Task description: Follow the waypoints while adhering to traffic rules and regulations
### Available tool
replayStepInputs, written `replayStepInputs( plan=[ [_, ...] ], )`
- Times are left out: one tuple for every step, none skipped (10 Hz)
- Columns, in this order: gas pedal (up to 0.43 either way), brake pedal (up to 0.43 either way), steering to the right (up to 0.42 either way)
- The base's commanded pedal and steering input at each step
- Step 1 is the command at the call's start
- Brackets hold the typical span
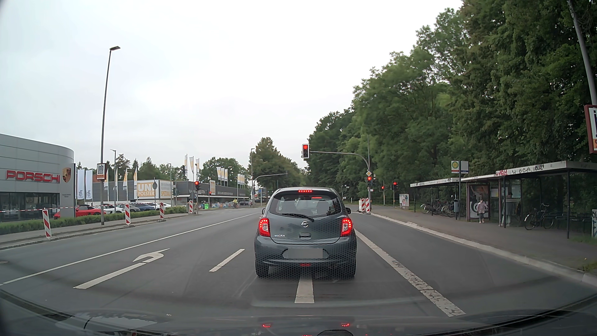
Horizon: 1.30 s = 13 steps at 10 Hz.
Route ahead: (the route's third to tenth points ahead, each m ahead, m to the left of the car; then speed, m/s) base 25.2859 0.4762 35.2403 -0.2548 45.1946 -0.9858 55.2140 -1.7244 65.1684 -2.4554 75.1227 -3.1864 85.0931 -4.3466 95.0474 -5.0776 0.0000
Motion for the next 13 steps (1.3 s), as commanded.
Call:
replayStepInputs(
  plan=[
    [0.0, 0.0, -0.005],
    [0.0, 0.0, -0.005],
    [0.0, 0.0, -0.005],
    [0.0, 0.0, -0.005],
    [0.0, 0.0, -0.005],
    [0.0, 0.0, -0.005],
    [0.0, 0.0, -0.005],
    [0.0, 0.0, -0.005],
    [0.0, 0.0, -0.005],
    [0.0, 0.0, -0.005],
    [0.0, 0.0, -0.005],
    [0.0, 0.0, -0.005],
    [0.0, 0.0, -0.005]
  ],
)
